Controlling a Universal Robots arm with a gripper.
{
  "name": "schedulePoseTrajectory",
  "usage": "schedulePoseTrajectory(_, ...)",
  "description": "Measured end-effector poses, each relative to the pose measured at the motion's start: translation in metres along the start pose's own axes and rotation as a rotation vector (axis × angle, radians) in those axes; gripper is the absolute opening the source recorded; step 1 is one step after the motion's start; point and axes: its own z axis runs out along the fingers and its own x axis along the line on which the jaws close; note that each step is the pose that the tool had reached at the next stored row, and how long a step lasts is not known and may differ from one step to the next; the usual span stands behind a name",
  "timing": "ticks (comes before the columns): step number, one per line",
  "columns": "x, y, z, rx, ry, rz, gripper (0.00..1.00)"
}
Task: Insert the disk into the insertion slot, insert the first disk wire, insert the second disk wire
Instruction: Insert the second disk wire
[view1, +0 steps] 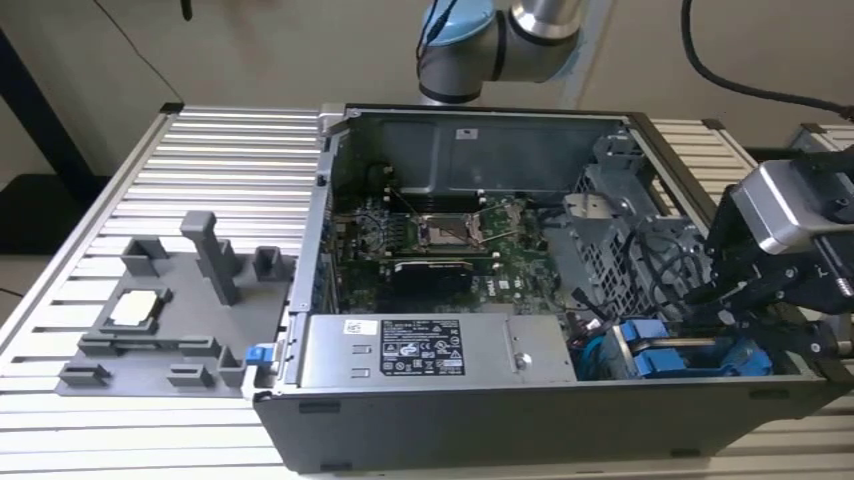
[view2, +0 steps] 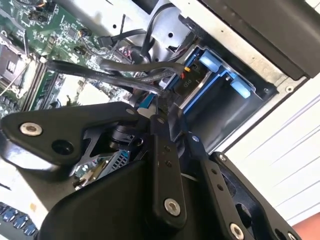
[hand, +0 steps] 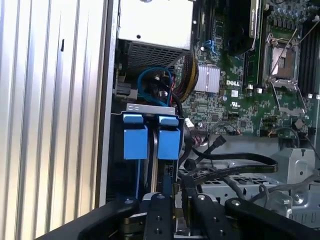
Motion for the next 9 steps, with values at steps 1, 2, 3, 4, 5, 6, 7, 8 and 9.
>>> schedulePoseTrajectory(1,-0.0007,0.0001,-0.0026,0.0,0.0001,0.0,0.23)
schedulePoseTrajectory(2,-0.0014,0.0002,-0.0053,0.0,0.0,0.0,0.23)
schedulePoseTrajectory(3,-0.0016,0.0002,-0.0063,-0.0001,-0.0004,0.0,0.23)
schedulePoseTrajectory(4,-0.0015,0.0002,-0.0061,0.0005,-0.0008,0.0,0.23)
schedulePoseTrajectory(5,-0.0016,0.0001,-0.0062,0.0011,-0.0006,-0.001,0.23)
schedulePoseTrajectory(6,-0.0015,0.0002,-0.0061,0.0018,-0.0008,-0.001,0.23)
schedulePoseTrajectory(7,-0.0016,0.0003,-0.0062,0.0023,-0.0005,-0.001,0.23)
schedulePoseTrajectory(8,-0.0016,0.0003,-0.0062,0.003,-0.0005,-0.001,0.23)
schedulePoseTrajectory(9,-0.0016,0.0003,-0.0063,0.0036,-0.0004,-0.001,0.23)
